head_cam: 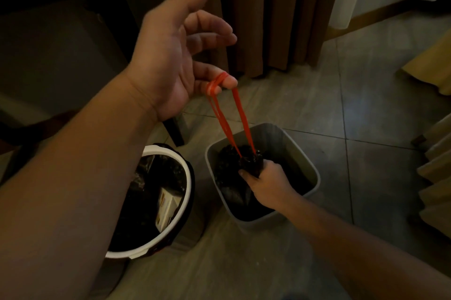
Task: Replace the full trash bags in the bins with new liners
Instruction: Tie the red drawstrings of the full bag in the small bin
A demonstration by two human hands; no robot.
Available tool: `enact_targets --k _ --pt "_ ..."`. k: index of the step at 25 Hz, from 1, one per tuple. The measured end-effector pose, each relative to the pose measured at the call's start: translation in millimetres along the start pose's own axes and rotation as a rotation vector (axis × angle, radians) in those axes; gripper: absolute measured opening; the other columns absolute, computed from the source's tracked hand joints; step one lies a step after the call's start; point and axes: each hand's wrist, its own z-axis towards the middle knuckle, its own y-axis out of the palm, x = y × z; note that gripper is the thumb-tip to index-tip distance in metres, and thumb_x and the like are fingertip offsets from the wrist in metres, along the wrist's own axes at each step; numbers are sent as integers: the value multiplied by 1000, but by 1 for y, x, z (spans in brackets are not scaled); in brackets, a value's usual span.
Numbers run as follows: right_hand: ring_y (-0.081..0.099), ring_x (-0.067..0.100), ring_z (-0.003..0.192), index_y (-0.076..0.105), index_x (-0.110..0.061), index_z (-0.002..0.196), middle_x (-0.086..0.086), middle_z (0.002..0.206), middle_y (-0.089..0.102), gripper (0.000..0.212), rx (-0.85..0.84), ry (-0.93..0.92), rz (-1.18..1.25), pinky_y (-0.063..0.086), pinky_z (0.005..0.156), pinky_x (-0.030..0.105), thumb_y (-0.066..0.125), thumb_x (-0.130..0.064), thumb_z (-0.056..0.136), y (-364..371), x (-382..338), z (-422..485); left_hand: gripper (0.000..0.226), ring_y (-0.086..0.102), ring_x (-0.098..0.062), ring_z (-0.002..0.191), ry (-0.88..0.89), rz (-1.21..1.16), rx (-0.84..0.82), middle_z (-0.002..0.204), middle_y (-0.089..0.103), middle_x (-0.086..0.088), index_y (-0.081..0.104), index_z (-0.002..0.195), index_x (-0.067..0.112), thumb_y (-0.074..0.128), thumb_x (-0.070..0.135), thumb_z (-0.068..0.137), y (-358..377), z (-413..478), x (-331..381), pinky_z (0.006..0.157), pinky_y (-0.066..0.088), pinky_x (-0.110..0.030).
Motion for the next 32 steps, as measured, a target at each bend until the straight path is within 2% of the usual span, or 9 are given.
enact_targets --k 2,4,10,13,16,22,25,29,32 --pt "62 3 120 58 -50 114 -28 113 67 54 27 -75 -26 44 99 17 92 -46 73 -3 -10 -3 54 78 -30 82 -33 58 -21 123 75 -6 72 110 16 45 61 100 3 -1 0 55 52 -31" --pt "60 -1 122 51 -58 125 -24 126 64 81 14 -125 43 50 100 25 93 -68 56 -8 -23 -6 57 80 -32 90 -65 68 -61 124 74 -6 72 112 16 42 64 101 5 -2 -1 57 55 -33" --pt "71 -9 87 72 -45 95 -24 92 76 2 22 -77 122 57 75 14 71 -46 95 0 -29 -6 55 77 -44 98 -1 -110 -137 132 69 -13 68 116 12 41 58 104 -1 -9 2 63 58 -41" --pt "70 -3 98 67 -38 114 -14 105 75 33 -28 -35 33 59 94 37 81 -49 87 -13 -23 -9 34 78 -39 101 44 -128 -99 132 67 -12 67 111 13 50 42 103 -5 -11 2 65 58 -39" --pt "64 8 117 48 -38 138 -11 128 63 78 150 -327 24 55 97 33 79 -72 74 -35 -52 -13 21 78 -36 102 13 -71 -141 126 69 -11 68 110 12 55 23 98 0 -8 -11 70 61 -41" --pt "68 12 82 68 -22 96 -12 89 67 20 426 -640 21 56 64 23 68 -43 99 -52 -106 -25 57 75 -28 114 -60 81 -315 138 61 -13 68 121 15 71 -22 78 -3 -8 -40 84 65 -40" --pt "67 13 77 70 -19 89 -8 84 67 20 424 -558 22 55 61 24 67 -35 101 -58 -101 -29 65 78 -24 108 -117 98 -204 134 64 -12 67 125 22 82 -14 73 -12 -10 -56 83 65 -34" --pt "67 8 80 68 -33 86 -12 86 64 14 437 -482 14 48 63 10 69 -35 100 -70 -99 -28 100 74 -17 114 -244 262 37 137 63 2 57 139 37 101 30 49 -14 -19 -94 101 57 -44" --pt "67 9 76 66 -38 85 -9 84 65 12 437 -446 28 51 62 13 69 -40 97 -79 -98 -30 75 61 -9 122 -267 386 61 129 65 13 67 123 40 96 58 56 -4 -26 -115 103 54 -43"
